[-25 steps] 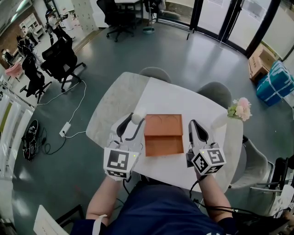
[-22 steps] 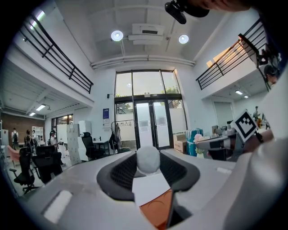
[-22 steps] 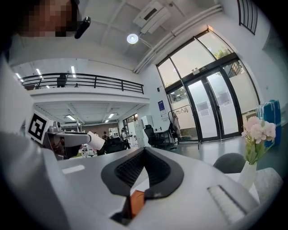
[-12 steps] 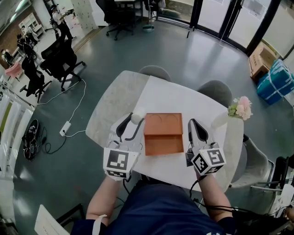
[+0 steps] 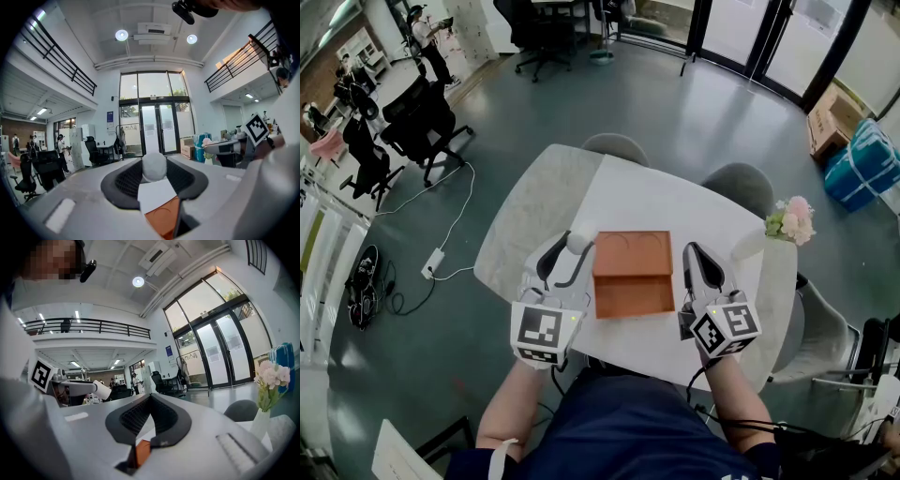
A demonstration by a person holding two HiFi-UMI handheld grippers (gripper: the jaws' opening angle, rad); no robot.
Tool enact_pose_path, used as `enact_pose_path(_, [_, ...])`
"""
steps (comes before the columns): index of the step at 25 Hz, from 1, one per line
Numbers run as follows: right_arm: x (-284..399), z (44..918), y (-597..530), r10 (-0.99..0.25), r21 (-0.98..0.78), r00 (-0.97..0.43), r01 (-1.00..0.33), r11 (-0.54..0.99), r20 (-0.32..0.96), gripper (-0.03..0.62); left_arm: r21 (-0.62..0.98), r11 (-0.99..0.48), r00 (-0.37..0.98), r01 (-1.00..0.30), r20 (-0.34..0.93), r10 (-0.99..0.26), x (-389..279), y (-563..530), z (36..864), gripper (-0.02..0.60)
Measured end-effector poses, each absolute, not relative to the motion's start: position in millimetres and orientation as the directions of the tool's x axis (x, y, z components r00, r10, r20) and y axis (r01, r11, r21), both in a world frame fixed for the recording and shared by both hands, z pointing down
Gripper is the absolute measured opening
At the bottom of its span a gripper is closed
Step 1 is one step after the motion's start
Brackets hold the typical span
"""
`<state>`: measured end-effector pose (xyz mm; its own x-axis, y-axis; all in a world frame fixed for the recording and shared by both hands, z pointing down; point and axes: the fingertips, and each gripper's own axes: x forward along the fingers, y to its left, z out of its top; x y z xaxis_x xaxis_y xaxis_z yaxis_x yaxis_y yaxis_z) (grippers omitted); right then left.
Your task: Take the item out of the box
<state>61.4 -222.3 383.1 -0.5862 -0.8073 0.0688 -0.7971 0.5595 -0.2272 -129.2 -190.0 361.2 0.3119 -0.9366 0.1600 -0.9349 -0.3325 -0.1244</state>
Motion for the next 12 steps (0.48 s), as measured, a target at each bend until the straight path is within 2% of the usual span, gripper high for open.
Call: enact_pose_path(12, [65.5,387.0,-220.4,-0.802,-0.229,-0.592,-0.793,0.564,0.074,0.0,-0.126,-0.339,0.316,-0.933,0.171,-0.933,-121.9,-188.9,365.8,0.169])
